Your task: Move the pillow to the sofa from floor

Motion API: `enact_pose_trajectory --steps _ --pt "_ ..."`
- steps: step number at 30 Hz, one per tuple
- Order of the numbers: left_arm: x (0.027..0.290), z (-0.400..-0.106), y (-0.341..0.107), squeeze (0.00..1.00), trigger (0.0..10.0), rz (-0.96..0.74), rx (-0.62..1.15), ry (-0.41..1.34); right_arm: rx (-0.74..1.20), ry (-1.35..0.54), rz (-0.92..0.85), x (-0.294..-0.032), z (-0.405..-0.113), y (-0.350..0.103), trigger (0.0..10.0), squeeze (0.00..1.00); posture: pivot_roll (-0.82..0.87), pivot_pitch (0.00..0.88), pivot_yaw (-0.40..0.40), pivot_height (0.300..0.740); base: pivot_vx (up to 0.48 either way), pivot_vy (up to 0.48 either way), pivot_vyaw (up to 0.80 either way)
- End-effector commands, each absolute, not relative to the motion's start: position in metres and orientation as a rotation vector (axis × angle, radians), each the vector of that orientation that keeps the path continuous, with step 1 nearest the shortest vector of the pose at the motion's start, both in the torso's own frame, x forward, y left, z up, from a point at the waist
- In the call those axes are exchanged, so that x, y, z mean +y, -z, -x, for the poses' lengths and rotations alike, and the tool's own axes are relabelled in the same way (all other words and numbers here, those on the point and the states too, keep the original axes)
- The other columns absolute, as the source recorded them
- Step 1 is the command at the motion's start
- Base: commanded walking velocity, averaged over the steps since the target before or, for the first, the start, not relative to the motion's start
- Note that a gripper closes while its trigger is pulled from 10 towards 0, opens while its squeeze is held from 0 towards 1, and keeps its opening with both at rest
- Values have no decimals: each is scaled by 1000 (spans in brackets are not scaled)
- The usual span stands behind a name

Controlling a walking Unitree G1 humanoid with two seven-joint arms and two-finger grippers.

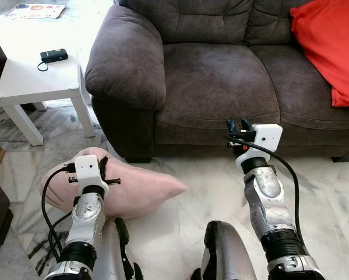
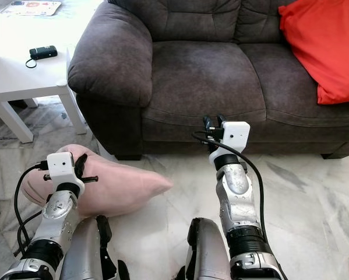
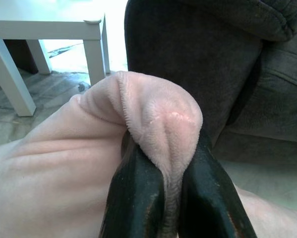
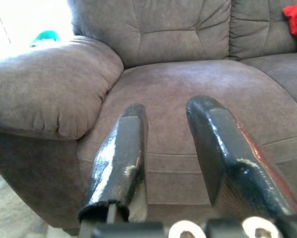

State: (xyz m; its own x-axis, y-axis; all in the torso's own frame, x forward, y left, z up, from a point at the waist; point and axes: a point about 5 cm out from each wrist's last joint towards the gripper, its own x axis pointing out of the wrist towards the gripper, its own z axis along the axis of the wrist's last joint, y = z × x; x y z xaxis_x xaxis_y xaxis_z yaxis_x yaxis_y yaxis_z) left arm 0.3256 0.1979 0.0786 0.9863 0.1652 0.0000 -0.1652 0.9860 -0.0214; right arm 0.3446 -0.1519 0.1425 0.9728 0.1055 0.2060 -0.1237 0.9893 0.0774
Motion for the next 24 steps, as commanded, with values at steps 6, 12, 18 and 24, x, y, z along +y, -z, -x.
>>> enact_pose_trajectory --steps 6,12,18,24 --pt "198 -333 -102 0 10000 8 -110 -158 -211 -106 -105 -153 -345 -143 10000 0 17 114 -54 576 0 0 0" --pt "199 -333 -102 0 10000 6 -111 -157 -213 -112 -108 -151 -346 -144 10000 0 17 115 -54 608 0 0 0" --pt "199 -333 -102 0 10000 6 -111 -156 -210 -112 -108 -151 -346 -143 10000 0 19 111 -53 641 0 0 0" --pt "198 -333 -102 0 10000 6 -110 -151 -209 -113 -108 -151 -345 -142 10000 0 19 109 -52 673 0 0 0"
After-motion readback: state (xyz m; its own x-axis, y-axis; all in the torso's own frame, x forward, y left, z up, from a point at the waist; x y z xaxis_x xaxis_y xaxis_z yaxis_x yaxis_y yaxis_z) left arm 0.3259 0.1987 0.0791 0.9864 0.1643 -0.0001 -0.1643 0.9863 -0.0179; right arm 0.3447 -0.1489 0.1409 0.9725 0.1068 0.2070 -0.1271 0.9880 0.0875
